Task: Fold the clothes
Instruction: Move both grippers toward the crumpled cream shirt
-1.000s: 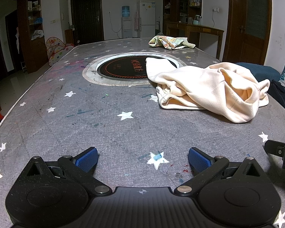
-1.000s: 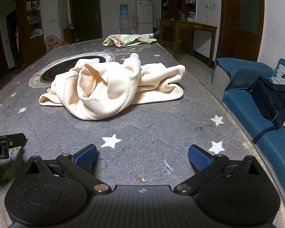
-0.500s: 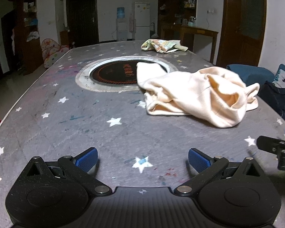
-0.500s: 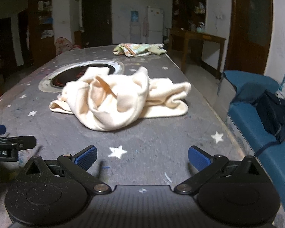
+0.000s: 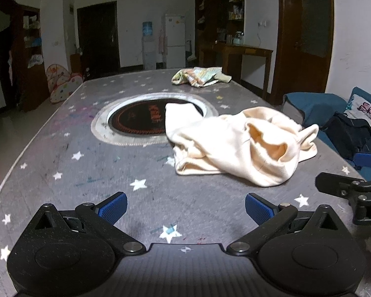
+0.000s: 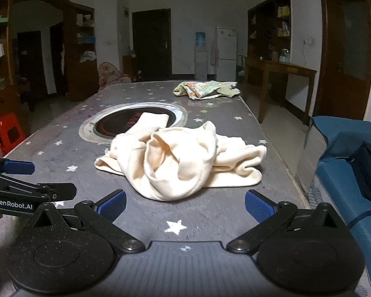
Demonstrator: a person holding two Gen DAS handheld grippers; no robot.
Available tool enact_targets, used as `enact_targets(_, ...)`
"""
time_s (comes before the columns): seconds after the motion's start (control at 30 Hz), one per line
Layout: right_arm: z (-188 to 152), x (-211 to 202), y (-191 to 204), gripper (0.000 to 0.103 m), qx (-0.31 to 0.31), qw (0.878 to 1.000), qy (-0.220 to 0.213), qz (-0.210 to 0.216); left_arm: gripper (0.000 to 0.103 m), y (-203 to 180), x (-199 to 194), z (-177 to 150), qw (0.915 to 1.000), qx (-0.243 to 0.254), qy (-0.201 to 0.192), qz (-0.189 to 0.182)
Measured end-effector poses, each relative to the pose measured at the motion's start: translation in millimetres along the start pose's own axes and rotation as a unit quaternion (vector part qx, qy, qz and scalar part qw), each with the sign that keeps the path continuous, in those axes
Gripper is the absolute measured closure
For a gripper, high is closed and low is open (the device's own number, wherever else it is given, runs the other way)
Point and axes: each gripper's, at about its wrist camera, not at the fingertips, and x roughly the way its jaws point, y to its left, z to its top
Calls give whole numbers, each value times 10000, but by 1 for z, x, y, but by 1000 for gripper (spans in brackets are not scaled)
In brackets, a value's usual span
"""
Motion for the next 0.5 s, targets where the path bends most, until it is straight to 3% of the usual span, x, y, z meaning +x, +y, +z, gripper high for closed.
enact_targets(0.5, 19, -19, 2, 0, -78, 9993, -370, 81, 0, -2, -11, 15, 9999, 33, -132, -2)
